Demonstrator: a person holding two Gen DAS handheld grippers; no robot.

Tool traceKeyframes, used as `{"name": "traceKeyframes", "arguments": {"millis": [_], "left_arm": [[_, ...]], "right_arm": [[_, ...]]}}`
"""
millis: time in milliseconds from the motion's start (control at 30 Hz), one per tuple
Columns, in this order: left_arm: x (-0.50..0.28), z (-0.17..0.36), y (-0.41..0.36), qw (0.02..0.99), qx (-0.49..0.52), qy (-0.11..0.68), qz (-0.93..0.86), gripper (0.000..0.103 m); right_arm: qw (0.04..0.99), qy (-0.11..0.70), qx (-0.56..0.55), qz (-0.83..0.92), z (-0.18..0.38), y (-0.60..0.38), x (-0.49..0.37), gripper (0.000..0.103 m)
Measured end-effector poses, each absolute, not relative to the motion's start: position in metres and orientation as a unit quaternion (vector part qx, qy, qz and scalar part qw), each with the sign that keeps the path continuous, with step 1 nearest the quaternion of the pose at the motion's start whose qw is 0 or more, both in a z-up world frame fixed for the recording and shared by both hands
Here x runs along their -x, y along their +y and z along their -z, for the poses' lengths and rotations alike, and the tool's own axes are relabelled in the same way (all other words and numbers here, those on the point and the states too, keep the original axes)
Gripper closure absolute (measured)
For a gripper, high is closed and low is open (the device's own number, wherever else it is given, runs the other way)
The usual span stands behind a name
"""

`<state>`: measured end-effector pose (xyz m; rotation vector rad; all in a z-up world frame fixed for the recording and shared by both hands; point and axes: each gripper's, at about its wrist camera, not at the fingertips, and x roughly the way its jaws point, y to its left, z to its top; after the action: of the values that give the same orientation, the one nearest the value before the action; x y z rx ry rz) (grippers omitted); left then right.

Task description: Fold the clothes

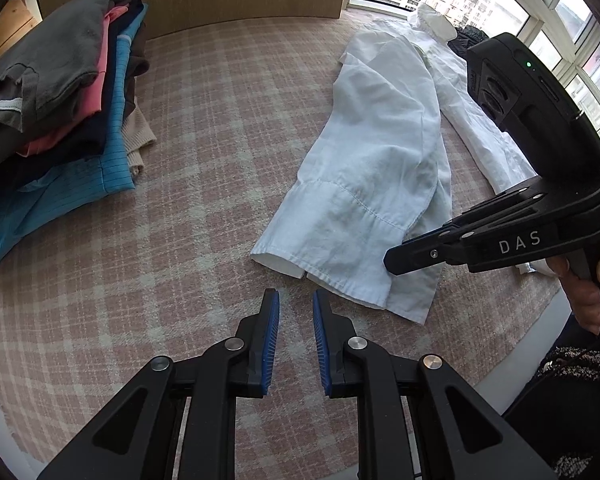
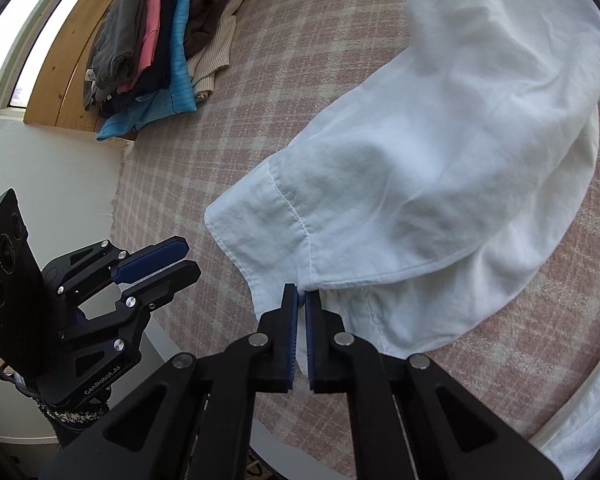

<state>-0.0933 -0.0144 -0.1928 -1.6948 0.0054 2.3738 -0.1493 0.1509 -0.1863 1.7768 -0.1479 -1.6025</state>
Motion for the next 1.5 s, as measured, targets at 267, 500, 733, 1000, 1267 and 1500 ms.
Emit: {"name": "traceKeyframes", "arguments": {"millis": [267, 500, 733, 1000, 1267, 1500], "left_arm": [[0.094, 0.194, -0.018, 0.111, 0.58, -0.001, -0.807, 0.087], [0.097, 0.197, -0.012, 0.115, 0.58, 0.001, -0.806, 0.087], [0.098, 0.199, -0.005, 0.123, 0.582, 0.002, -0.804, 0.087], [0.103, 0.196, -0.006, 0.131, 0.578, -0.012, -0.805, 0.076], [0.125, 0.215, 0.019, 0.157, 0.603, 0.043, -0.781, 0.067], [0.145, 0.229, 0.033, 0.183, 0.61, 0.043, -0.77, 0.068]], "right_arm": [[0.377, -0.089, -0.684, 0.618, 0.172, 0.162, 0.151, 0.1], [0.383, -0.079, -0.696, 0.602, 0.17, 0.185, 0.144, 0.099], [0.386, -0.083, -0.696, 0.6, 0.164, 0.198, 0.134, 0.1], [0.37, -0.077, -0.695, 0.612, 0.174, 0.206, 0.139, 0.099], [0.367, -0.06, -0.725, 0.579, 0.193, 0.207, 0.138, 0.094], [0.364, -0.052, -0.686, 0.628, 0.159, 0.258, 0.188, 0.083]]}}
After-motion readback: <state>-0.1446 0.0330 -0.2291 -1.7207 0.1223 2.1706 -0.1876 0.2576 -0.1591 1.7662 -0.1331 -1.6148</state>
